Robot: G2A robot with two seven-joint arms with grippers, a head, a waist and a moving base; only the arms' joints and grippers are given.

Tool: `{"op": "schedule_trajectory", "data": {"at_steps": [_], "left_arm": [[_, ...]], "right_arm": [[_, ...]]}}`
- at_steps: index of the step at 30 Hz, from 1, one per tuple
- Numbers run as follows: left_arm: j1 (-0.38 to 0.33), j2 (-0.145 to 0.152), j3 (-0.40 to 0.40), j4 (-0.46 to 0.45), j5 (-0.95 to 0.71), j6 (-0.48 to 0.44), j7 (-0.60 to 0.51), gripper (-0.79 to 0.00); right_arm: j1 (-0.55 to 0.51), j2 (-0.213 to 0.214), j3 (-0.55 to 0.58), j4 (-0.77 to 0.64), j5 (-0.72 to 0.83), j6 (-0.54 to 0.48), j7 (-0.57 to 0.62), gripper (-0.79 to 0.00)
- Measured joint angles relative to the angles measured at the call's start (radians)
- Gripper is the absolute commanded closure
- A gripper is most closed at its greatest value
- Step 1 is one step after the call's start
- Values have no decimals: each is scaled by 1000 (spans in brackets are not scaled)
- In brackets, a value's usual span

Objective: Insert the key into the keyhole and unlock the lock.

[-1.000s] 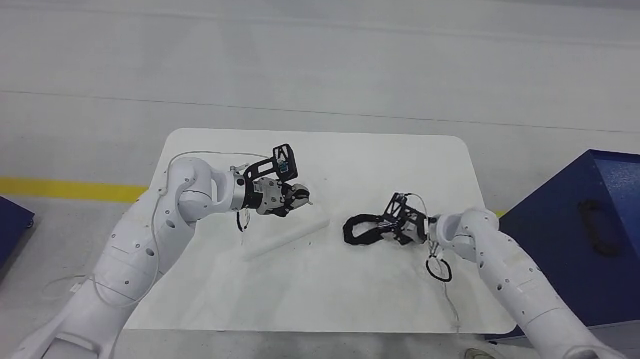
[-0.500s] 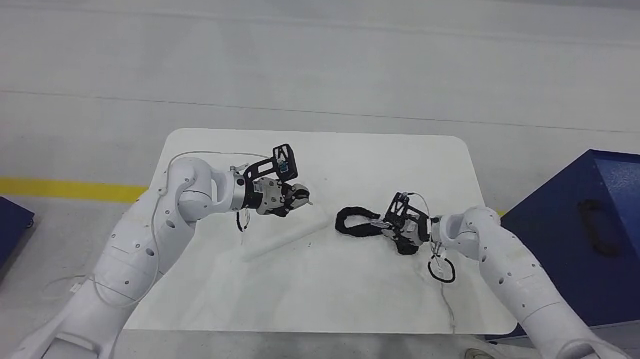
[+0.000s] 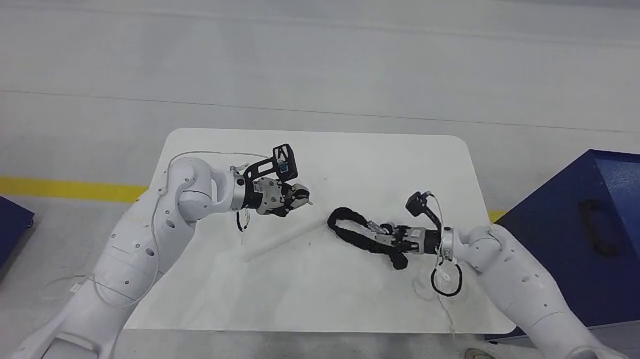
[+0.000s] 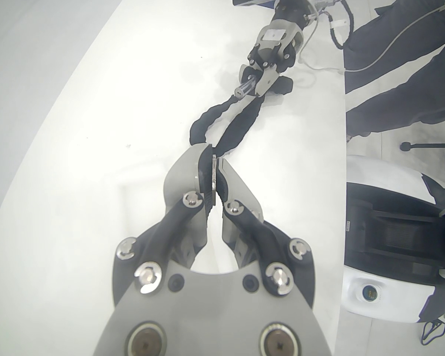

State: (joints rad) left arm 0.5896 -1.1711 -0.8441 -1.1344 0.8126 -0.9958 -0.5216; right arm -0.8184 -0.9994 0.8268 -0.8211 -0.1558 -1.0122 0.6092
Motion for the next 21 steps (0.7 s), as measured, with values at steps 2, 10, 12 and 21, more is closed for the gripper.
{"op": "schedule_trajectory", "data": {"at_steps": [2, 10, 12, 21], "left_arm": [[0, 0, 0, 0, 0, 0, 0, 0], [0, 0, 0, 0, 0, 0, 0, 0], [0, 0, 0, 0, 0, 0, 0, 0], [0, 0, 0, 0, 0, 0, 0, 0]], "right_arm": [[-8, 10, 7, -16, 155, 0, 100, 0], [-29, 31, 7, -58, 417, 0, 197, 0], [-29, 31, 7, -58, 416, 0, 198, 0], [-37, 40, 49, -125, 347, 0, 128, 0]]}}
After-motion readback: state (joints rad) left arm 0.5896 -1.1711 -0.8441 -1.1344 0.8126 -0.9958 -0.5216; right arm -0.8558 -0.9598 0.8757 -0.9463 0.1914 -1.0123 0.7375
